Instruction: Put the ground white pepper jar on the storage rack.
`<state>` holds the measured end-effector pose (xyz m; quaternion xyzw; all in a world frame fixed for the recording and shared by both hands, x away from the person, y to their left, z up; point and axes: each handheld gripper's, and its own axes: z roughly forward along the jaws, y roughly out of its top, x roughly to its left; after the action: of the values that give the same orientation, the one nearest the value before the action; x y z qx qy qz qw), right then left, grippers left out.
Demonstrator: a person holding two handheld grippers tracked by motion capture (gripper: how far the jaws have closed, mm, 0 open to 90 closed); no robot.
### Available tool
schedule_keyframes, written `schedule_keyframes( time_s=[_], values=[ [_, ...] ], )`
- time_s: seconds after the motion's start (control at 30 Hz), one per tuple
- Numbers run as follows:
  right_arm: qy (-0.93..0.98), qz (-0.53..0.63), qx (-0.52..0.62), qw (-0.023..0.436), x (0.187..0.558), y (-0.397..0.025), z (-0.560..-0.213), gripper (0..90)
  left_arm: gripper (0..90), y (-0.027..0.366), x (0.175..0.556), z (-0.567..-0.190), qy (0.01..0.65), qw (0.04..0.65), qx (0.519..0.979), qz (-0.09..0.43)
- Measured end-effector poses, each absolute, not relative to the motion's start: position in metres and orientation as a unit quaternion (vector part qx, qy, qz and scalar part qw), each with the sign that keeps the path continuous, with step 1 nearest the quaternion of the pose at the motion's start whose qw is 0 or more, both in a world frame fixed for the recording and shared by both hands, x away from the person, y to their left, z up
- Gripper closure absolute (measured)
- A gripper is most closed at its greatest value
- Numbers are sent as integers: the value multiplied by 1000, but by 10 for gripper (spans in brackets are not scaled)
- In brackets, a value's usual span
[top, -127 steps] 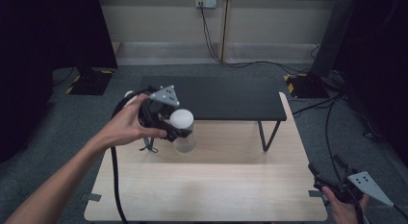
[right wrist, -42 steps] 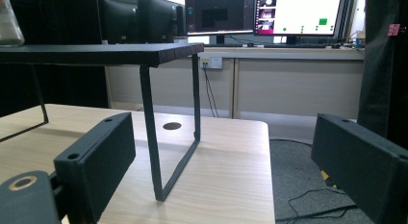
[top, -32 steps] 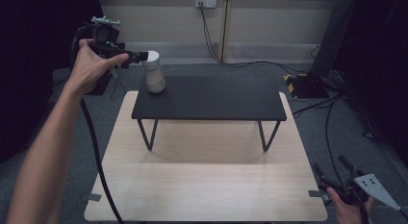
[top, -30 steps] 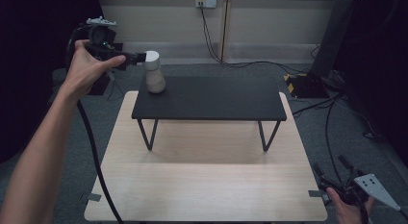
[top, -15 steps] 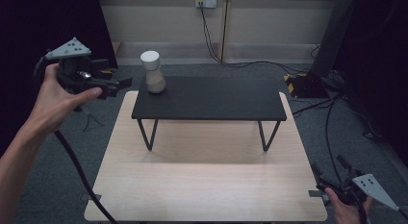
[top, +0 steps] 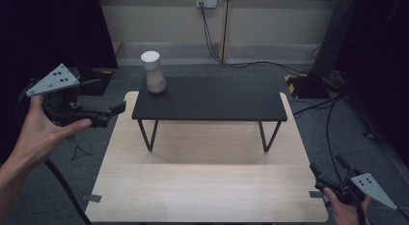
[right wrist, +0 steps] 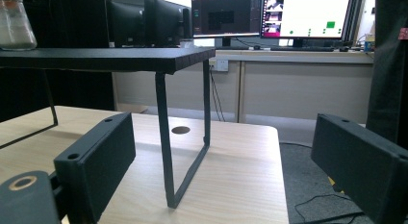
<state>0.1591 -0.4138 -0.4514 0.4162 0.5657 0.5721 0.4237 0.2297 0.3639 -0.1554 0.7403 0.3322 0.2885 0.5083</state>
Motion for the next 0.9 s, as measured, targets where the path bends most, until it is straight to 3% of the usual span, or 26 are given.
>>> schedule_keyframes(
  time_s=[0.9],
  values=[
    [566, 573, 417, 422, 158, -414, -452, 78, 47, 369, 237, -164, 339, 525, 731, 273]
  ],
)
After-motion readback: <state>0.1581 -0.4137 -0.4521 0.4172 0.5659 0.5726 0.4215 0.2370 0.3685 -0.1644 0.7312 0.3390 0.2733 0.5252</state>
